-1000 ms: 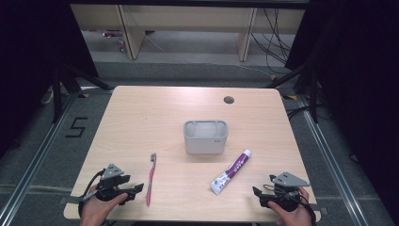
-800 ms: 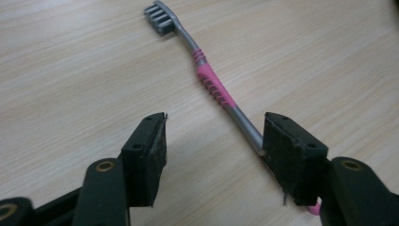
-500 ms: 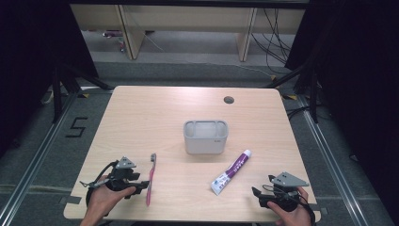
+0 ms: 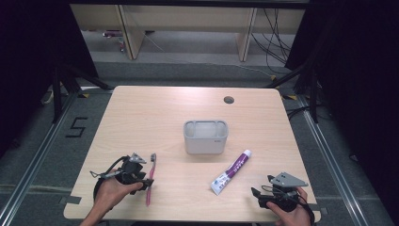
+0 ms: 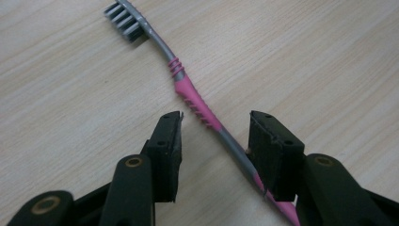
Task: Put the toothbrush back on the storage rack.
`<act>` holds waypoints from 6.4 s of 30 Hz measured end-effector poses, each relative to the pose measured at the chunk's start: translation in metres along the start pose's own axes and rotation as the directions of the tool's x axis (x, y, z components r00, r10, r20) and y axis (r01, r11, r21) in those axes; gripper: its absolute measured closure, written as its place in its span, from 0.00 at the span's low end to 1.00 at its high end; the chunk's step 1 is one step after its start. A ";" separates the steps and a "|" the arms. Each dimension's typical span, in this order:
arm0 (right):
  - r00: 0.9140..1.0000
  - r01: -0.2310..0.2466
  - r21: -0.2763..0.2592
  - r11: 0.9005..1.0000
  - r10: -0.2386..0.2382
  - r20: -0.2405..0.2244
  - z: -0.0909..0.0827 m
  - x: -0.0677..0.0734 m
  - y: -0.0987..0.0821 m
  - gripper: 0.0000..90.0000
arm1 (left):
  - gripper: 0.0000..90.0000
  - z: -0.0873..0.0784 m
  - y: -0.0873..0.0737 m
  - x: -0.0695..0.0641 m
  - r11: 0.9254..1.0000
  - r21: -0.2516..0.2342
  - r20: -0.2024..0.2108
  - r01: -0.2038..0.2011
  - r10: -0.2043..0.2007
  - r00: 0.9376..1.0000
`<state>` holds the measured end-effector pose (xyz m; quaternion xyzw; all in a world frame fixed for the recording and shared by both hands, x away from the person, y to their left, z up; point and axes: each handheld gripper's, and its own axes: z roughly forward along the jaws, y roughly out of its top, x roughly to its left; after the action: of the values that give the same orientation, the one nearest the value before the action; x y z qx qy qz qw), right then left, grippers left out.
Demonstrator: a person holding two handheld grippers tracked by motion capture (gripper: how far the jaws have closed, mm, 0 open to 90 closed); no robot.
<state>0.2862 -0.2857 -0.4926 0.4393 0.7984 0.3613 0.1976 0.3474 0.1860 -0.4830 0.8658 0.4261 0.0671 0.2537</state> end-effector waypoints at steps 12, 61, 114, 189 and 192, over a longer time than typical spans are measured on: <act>0.999 0.049 -0.001 0.999 -0.049 -0.004 -0.001 -0.001 0.001 0.26 | 0.65 0.010 0.010 0.000 0.998 0.065 -0.017 -0.020 0.021 1.000; 0.996 0.076 0.008 0.997 -0.075 -0.037 0.001 0.002 0.002 0.29 | 0.93 0.027 0.052 -0.015 0.873 0.420 0.031 -0.248 0.260 0.965; 0.999 0.051 -0.024 0.998 -0.051 -0.006 0.002 -0.001 0.002 0.29 | 0.93 -0.038 0.054 0.003 0.945 -0.307 0.000 -0.113 0.119 0.993; 0.998 0.046 -0.023 0.999 -0.047 -0.035 0.003 0.001 0.003 0.29 | 0.93 0.002 0.184 -0.012 0.769 -0.632 0.083 0.099 -0.060 0.995; 0.998 0.047 -0.024 0.999 -0.048 -0.036 0.003 0.001 0.003 0.29 | 0.93 0.006 0.182 -0.012 0.763 -0.639 0.088 0.100 -0.057 0.994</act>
<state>0.2893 -0.2826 -0.4926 0.4113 0.8079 0.3737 0.1963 0.4707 0.0818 -0.3968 0.7100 0.4051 0.1704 0.5502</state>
